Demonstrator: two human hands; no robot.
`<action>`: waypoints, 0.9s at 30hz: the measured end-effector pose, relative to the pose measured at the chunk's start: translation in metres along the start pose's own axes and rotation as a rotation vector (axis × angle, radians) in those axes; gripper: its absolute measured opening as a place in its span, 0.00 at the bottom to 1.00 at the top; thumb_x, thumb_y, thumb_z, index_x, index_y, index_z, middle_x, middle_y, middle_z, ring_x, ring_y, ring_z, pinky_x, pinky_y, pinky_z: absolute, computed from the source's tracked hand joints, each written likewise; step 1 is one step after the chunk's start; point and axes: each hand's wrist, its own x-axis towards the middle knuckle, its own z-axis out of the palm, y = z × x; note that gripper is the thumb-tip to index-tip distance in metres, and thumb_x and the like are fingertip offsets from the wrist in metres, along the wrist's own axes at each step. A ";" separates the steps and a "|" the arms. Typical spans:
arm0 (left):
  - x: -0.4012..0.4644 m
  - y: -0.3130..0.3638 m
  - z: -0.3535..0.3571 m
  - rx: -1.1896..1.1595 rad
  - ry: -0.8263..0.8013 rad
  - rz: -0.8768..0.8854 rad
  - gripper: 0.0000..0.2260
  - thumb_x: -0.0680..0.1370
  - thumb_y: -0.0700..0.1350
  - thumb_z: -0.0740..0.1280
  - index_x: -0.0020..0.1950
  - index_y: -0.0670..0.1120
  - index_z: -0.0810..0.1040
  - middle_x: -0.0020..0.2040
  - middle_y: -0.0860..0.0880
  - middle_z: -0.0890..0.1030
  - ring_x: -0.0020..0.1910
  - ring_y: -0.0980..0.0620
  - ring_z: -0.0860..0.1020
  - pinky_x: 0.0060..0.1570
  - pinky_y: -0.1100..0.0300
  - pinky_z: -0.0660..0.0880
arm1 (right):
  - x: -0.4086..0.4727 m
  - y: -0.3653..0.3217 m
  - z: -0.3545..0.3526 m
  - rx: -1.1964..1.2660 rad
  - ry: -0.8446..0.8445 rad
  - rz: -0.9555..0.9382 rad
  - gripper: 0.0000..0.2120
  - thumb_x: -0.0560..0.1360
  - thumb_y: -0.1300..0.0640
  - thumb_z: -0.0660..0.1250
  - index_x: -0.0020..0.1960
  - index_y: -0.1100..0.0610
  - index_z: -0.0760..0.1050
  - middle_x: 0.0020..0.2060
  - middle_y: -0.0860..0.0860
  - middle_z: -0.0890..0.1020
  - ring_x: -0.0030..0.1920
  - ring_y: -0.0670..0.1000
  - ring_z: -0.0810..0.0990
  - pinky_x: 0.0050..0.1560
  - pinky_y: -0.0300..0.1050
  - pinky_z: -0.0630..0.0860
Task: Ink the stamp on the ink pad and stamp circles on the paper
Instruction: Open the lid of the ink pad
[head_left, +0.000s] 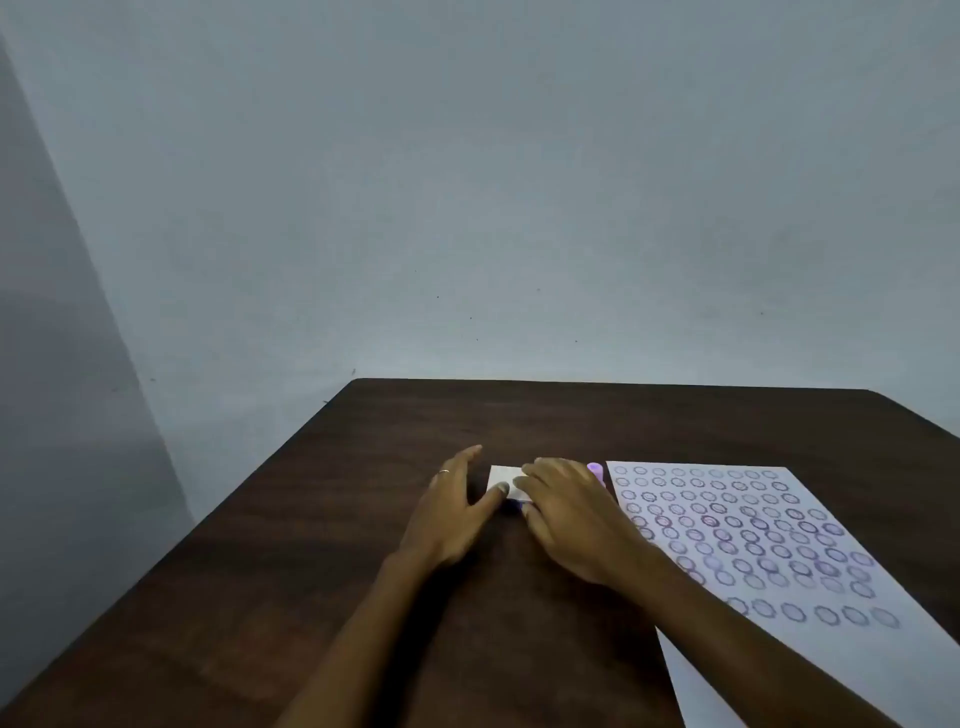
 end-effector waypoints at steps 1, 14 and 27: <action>0.002 -0.001 -0.001 0.008 -0.018 -0.002 0.29 0.76 0.56 0.64 0.75 0.52 0.60 0.75 0.50 0.65 0.72 0.51 0.64 0.70 0.52 0.64 | 0.001 0.001 0.004 0.021 -0.017 -0.003 0.21 0.74 0.51 0.50 0.58 0.58 0.75 0.58 0.55 0.79 0.60 0.55 0.75 0.65 0.52 0.67; 0.005 0.004 -0.022 0.279 -0.461 -0.026 0.42 0.68 0.60 0.72 0.76 0.56 0.55 0.79 0.49 0.52 0.78 0.49 0.48 0.75 0.48 0.42 | -0.027 -0.007 -0.002 0.153 -0.013 -0.036 0.19 0.77 0.55 0.58 0.67 0.56 0.68 0.66 0.51 0.73 0.66 0.50 0.68 0.67 0.42 0.60; -0.005 0.009 -0.038 0.209 -0.632 -0.042 0.27 0.65 0.54 0.77 0.61 0.61 0.72 0.79 0.53 0.50 0.77 0.53 0.41 0.74 0.44 0.37 | -0.045 -0.002 -0.013 0.314 0.053 -0.105 0.17 0.67 0.47 0.68 0.54 0.50 0.79 0.51 0.45 0.81 0.53 0.45 0.73 0.57 0.39 0.65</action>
